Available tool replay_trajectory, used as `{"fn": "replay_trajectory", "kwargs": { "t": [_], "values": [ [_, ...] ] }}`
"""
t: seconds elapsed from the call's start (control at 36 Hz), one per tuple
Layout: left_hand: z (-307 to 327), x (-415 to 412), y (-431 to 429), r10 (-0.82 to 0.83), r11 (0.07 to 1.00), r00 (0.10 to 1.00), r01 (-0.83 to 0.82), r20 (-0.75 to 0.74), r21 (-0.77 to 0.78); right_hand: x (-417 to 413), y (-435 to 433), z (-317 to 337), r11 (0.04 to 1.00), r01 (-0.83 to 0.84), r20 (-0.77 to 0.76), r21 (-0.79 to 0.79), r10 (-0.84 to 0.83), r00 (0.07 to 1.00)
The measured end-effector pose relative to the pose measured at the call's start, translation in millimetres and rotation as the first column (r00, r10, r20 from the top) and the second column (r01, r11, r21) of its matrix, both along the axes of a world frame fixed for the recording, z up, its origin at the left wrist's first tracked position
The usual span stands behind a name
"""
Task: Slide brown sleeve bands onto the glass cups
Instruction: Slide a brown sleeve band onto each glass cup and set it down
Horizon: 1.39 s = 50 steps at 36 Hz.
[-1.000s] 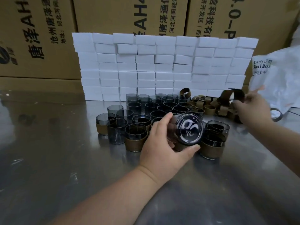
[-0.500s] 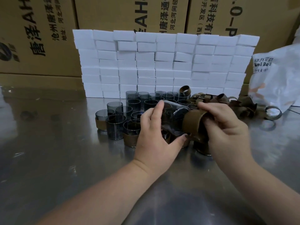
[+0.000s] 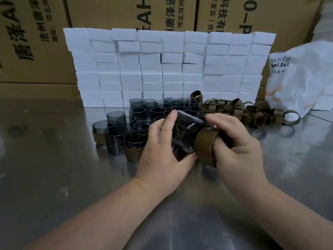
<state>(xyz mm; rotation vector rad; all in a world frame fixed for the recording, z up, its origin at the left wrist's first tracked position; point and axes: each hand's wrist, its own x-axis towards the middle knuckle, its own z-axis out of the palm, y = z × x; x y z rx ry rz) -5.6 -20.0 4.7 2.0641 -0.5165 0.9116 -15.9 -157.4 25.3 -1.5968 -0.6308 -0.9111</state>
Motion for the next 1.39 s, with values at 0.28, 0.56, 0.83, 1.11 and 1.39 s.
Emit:
{"fn": "replay_trajectory", "kwargs": {
  "t": [0.28,0.56,0.83,1.11,1.39],
  "values": [
    [0.8,-2.7,-0.1,-0.039,0.993,0.999,0.042,-0.026,0.108,-2.6,2.4,2.0,0.998,-0.064,-0.188,0.025,0.068,0.980],
    [9.7,-14.8,-0.7,-0.246,0.959,0.959,0.262,-0.143,0.107,-4.8,0.4,2.4,0.996,0.030,-0.116,-0.090,-0.040,0.992],
    [11.1,-21.7,-4.9,-0.083,0.980,0.994,0.094,-0.070,0.178,-7.5,4.4,0.5,0.991,-0.074,-0.200,-0.113,0.051,0.978],
    [8.3,-12.7,-3.4,-0.162,0.983,0.983,0.168,0.082,-0.075,-13.4,7.2,7.9,0.971,-0.211,-0.291,0.113,0.236,0.927],
    [8.3,-12.4,1.6,-0.136,0.986,0.986,0.144,0.095,-0.084,-12.1,4.1,5.9,0.906,-0.392,-0.374,0.158,0.422,0.826]
  ]
}}
